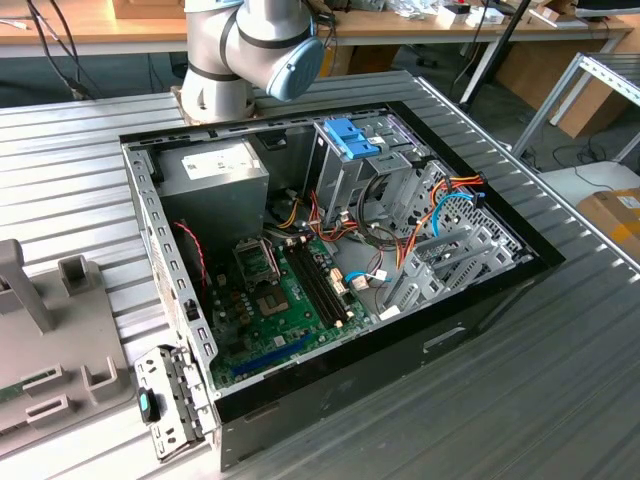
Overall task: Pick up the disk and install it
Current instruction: 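Pick up the disk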
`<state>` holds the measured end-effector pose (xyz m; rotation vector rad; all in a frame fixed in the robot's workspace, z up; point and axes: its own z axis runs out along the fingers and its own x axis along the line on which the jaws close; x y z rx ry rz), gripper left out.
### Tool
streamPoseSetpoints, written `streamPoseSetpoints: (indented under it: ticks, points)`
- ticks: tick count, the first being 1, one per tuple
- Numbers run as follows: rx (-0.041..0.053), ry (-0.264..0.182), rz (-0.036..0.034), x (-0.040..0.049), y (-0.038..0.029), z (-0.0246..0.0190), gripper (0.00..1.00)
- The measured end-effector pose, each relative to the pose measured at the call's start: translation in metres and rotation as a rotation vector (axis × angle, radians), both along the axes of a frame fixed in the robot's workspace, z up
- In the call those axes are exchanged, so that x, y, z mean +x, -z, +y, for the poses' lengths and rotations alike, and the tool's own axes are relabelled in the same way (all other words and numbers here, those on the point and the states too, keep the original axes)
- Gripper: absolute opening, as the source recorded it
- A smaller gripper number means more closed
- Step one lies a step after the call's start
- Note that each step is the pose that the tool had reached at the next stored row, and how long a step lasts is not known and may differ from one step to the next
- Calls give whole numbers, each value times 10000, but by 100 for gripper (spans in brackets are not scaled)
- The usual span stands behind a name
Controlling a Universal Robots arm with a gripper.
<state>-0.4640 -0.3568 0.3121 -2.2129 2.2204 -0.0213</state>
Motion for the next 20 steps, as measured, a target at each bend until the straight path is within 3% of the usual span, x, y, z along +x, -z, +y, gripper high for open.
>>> streamPoseSetpoints:
  ticks: [4,10,20]
  points:
    - [0,-145,-1,0,-12,0,37]
    - [-1,-144,0,0,-112,0,37]
    - [0,-144,-1,0,-119,0,37]
